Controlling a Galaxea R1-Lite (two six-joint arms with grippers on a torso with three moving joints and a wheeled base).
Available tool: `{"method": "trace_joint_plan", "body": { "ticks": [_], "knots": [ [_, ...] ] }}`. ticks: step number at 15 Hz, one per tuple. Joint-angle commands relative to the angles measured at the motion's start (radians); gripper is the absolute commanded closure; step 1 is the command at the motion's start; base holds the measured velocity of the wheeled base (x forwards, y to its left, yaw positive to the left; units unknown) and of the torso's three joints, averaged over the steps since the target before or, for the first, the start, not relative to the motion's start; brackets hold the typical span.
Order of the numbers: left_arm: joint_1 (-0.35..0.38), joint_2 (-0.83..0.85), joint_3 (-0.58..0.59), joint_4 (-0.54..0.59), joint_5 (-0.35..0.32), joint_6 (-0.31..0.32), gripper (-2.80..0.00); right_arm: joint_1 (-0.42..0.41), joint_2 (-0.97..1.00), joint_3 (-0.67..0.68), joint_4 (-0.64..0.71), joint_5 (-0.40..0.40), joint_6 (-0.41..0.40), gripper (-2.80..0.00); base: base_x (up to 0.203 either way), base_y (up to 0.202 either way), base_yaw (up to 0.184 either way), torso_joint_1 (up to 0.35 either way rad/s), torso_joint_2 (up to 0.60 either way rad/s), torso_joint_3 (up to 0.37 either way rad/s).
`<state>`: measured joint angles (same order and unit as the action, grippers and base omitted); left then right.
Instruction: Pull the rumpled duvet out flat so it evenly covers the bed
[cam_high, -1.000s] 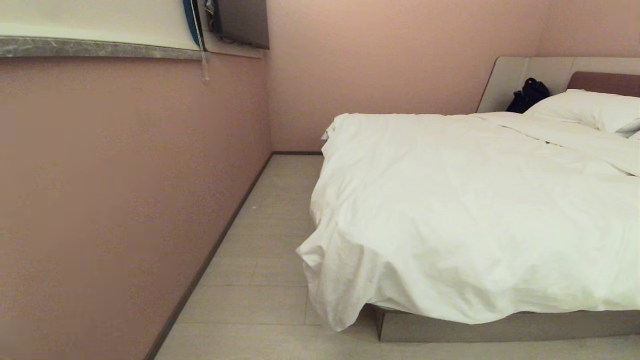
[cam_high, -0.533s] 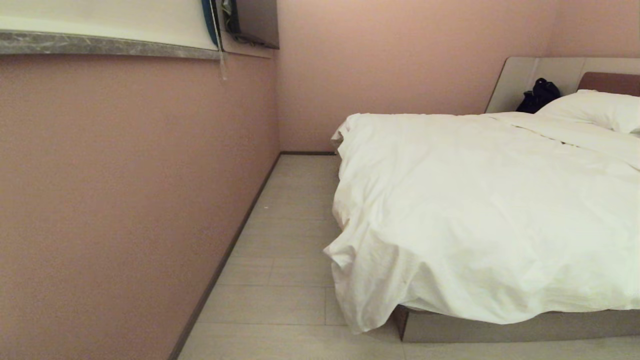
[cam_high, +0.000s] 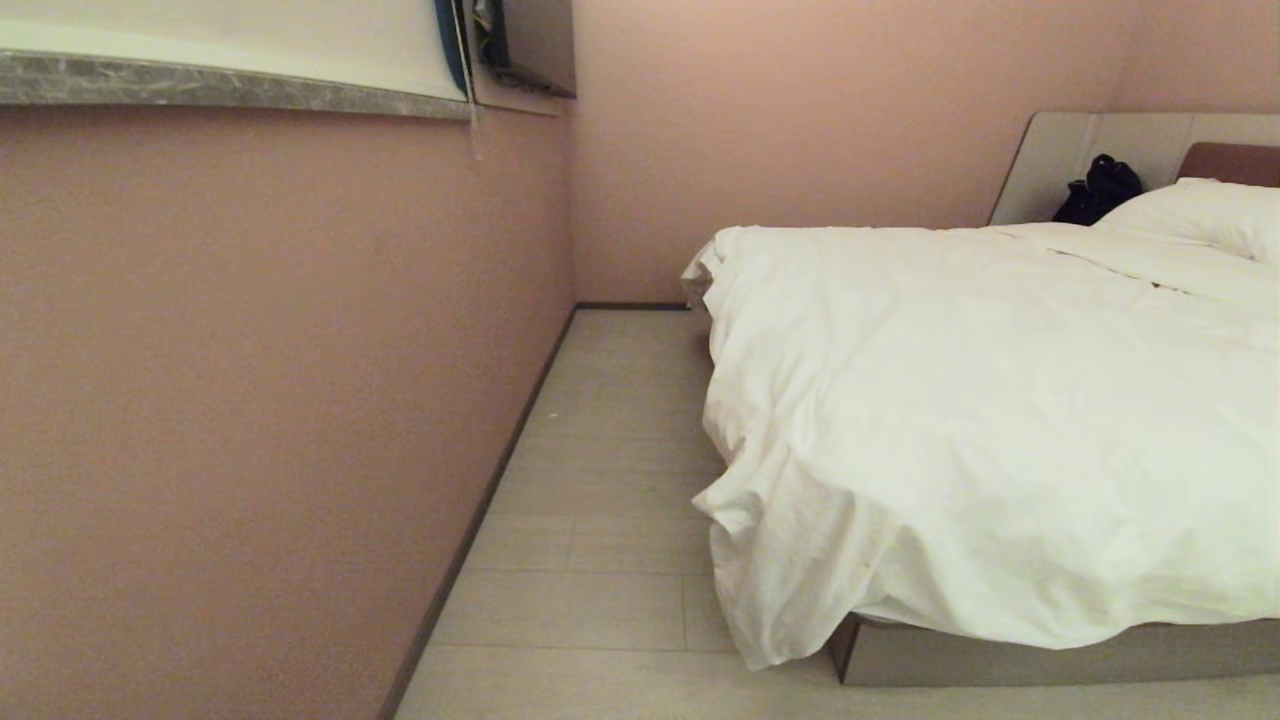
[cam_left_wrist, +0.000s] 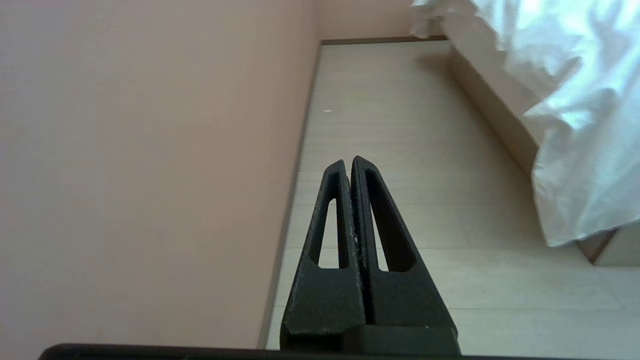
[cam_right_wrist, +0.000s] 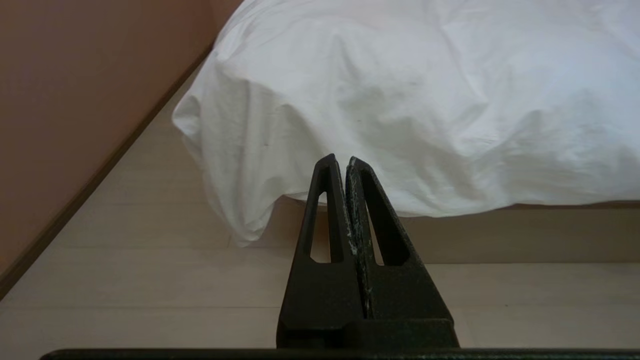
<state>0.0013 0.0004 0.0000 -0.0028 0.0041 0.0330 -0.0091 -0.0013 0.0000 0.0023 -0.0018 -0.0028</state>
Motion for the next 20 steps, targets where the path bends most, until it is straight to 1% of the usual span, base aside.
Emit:
{"method": "trace_joint_plan", "body": {
  "ticks": [1, 20],
  "knots": [
    [0.000, 0.000, 0.000, 0.000, 0.000, -0.001, 0.00, 0.000, 0.001, 0.000, 0.001, 0.000, 0.000, 0.00, 0.000, 0.000, 0.000, 0.000, 0.00, 0.000],
    [0.000, 0.000, 0.000, 0.000, 0.000, -0.002, 0.00, 0.000, 0.001, 0.000, 0.000, 0.000, 0.000, 0.00, 0.000, 0.000, 0.000, 0.000, 0.00, 0.000]
  ]
}}
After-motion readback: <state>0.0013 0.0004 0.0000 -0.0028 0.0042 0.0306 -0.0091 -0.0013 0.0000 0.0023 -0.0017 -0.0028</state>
